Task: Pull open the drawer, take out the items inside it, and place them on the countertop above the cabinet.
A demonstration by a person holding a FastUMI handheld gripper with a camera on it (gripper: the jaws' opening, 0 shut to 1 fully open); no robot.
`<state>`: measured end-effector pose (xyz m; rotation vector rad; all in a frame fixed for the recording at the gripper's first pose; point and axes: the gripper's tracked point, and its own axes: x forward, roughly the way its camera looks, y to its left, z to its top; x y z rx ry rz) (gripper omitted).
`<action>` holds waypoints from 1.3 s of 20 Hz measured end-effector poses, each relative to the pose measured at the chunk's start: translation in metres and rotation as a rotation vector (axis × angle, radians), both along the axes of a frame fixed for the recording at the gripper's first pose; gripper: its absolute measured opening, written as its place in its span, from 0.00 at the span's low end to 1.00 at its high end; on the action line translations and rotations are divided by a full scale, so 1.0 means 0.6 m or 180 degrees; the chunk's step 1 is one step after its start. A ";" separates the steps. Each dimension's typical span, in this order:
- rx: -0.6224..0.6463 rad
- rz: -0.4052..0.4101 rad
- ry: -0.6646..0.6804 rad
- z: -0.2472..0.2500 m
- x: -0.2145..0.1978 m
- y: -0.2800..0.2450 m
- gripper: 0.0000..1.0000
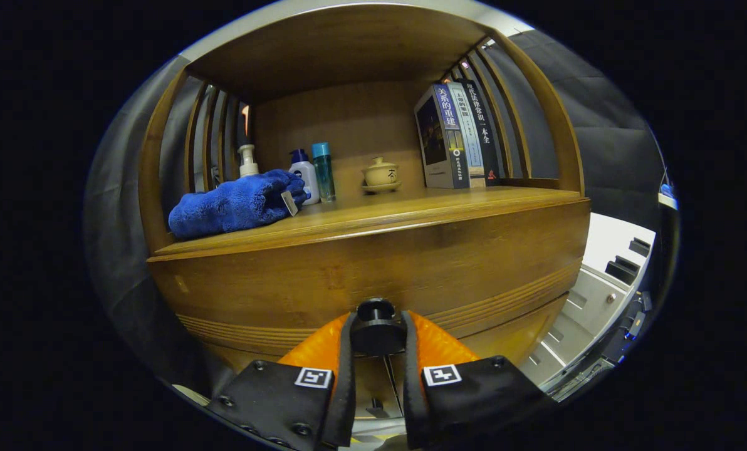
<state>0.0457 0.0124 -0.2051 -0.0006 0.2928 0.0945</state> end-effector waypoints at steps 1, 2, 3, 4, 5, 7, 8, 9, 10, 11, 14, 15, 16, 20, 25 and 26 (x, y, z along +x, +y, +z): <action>-0.0025 -0.0001 -0.0008 0.000 -0.005 -0.002 0.39; -0.0051 0.0003 -0.0011 0.001 -0.010 -0.003 0.40; -0.0069 0.0019 -0.0007 0.001 -0.017 -0.003 0.40; -0.0073 0.0034 -0.0004 0.000 -0.025 -0.004 0.39; -0.0078 0.0045 0.0002 0.001 -0.034 -0.006 0.40; -0.0104 0.0056 0.0013 0.003 -0.053 -0.009 0.39; -0.0107 0.0044 0.0024 0.003 -0.064 -0.012 0.39; -0.0094 0.0026 0.0022 0.003 -0.072 -0.015 0.39; -0.0069 0.0008 0.0022 0.005 -0.082 -0.018 0.39; -0.0053 -0.0007 0.0022 0.007 -0.093 -0.020 0.39; -0.0074 0.0015 0.0031 0.008 -0.126 -0.026 0.40; -0.0083 0.0019 0.0037 0.009 -0.136 -0.028 0.39; -0.0087 0.0019 0.0036 0.010 -0.147 -0.030 0.39; -0.0082 0.0028 0.0046 0.014 -0.185 -0.036 0.40; -0.0066 0.0004 0.0058 0.009 -0.223 -0.041 0.39; -0.0071 -0.0004 0.0078 0.004 -0.231 -0.040 0.39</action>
